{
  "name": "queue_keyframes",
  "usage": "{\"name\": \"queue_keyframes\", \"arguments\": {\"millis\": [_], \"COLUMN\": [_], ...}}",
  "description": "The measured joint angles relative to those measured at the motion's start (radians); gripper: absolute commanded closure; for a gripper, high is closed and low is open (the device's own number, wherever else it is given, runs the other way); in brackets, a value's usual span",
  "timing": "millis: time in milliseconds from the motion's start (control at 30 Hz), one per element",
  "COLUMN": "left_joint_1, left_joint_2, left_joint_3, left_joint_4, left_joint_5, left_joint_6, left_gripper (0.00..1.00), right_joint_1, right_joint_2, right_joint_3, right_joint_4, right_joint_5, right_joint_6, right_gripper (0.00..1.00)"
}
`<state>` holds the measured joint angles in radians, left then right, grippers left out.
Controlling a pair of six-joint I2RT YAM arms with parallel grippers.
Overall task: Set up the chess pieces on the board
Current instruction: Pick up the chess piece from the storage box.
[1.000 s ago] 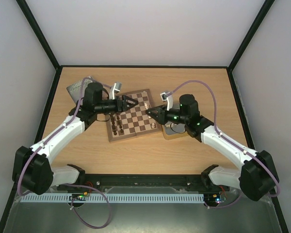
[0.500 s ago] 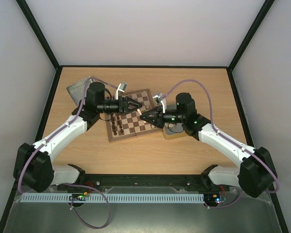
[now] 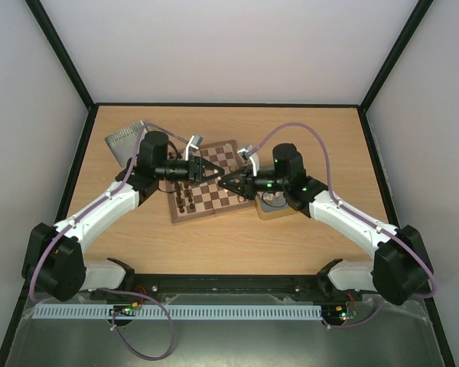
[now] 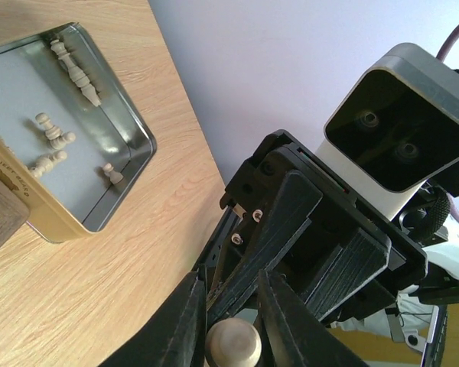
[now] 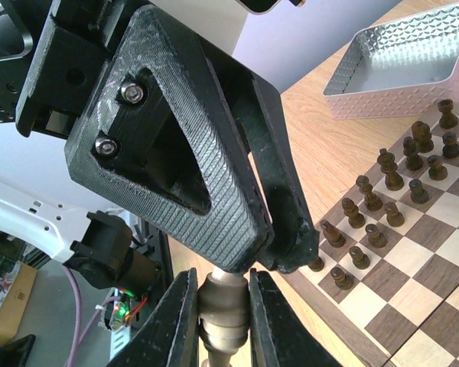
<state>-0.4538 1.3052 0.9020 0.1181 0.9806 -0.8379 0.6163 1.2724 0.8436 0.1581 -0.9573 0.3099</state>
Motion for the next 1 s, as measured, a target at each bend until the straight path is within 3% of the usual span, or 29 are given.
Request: {"name": "queue_keyframes", "arguments": {"millis": [300,633,800,1000], "left_joint_1": [0.010,0.010,0.015,0.017], "left_joint_2": [0.000,-0.024,-0.032,-0.040], "left_joint_3": [0.000,0.000,-0.001,-0.011], "left_joint_4": [-0.023,-0.020,0.016,0.141], "left_joint_5": [-0.010,-0.026,-0.059,-0.131], "left_joint_6": [0.010,-0.002,-0.079,-0.275], "left_gripper": [0.97,0.98,0.98,0.98], "right_joint_1": [0.004,0.004,0.004,0.005], "right_joint_2": [0.026,0.039,0.023,-0.019], "right_joint_3": [0.013,0.012,-0.032,-0.189], "right_joint_4": [0.001,0.079,0.204,0.504], "right_joint_5": [0.007,0.005,0.040,0.160], "right_joint_6": [0.003,0.116,0.249,0.566], "right_gripper": [0.81,0.42,0.34,0.32]}}
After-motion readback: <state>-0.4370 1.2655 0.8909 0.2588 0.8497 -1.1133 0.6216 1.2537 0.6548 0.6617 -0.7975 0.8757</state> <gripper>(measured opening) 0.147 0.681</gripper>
